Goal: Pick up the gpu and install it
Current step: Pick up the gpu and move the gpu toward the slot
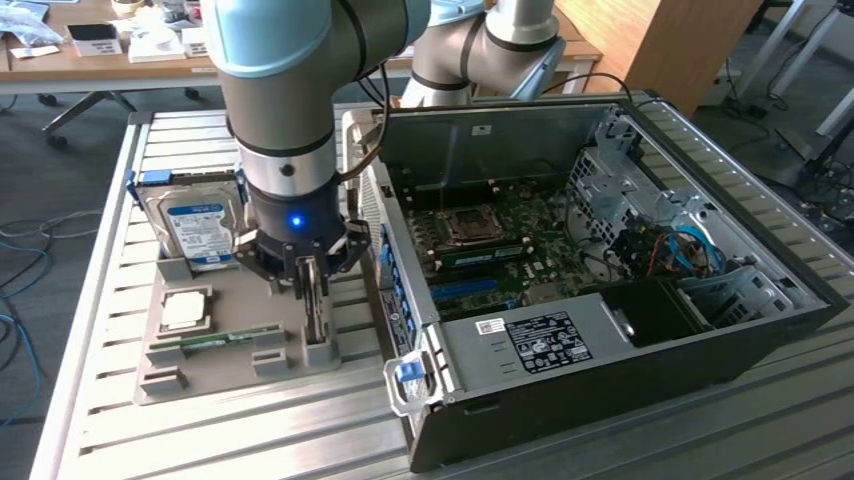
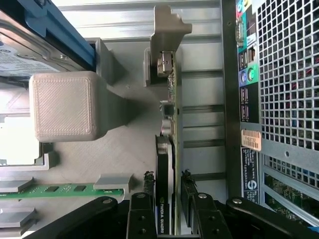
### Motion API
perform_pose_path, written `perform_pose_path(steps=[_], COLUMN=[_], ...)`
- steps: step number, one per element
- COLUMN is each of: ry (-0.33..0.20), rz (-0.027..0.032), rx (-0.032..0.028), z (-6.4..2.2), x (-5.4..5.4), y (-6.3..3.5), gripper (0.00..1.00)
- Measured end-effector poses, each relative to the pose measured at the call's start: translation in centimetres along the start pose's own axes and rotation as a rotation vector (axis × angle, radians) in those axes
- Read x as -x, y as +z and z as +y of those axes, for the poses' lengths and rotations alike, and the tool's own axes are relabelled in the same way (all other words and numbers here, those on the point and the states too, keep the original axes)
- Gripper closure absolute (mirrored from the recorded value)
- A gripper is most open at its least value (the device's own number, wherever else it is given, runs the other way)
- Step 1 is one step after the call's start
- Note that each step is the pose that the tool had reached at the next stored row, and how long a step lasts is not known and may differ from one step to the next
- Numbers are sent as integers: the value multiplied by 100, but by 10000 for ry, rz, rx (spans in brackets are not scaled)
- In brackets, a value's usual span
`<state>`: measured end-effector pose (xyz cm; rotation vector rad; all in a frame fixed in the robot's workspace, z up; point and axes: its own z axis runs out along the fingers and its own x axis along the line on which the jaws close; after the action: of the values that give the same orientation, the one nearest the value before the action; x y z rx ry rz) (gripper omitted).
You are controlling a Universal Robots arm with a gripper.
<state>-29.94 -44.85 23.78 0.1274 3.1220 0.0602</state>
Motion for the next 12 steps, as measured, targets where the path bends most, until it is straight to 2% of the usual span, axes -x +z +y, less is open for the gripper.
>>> perform_pose_path(steps=[5, 12], ry=[-1, 2], rz=[4, 4], rx=[40, 44], z=[26, 41], x=[-2, -7], y=[17, 20], gripper=[64, 64])
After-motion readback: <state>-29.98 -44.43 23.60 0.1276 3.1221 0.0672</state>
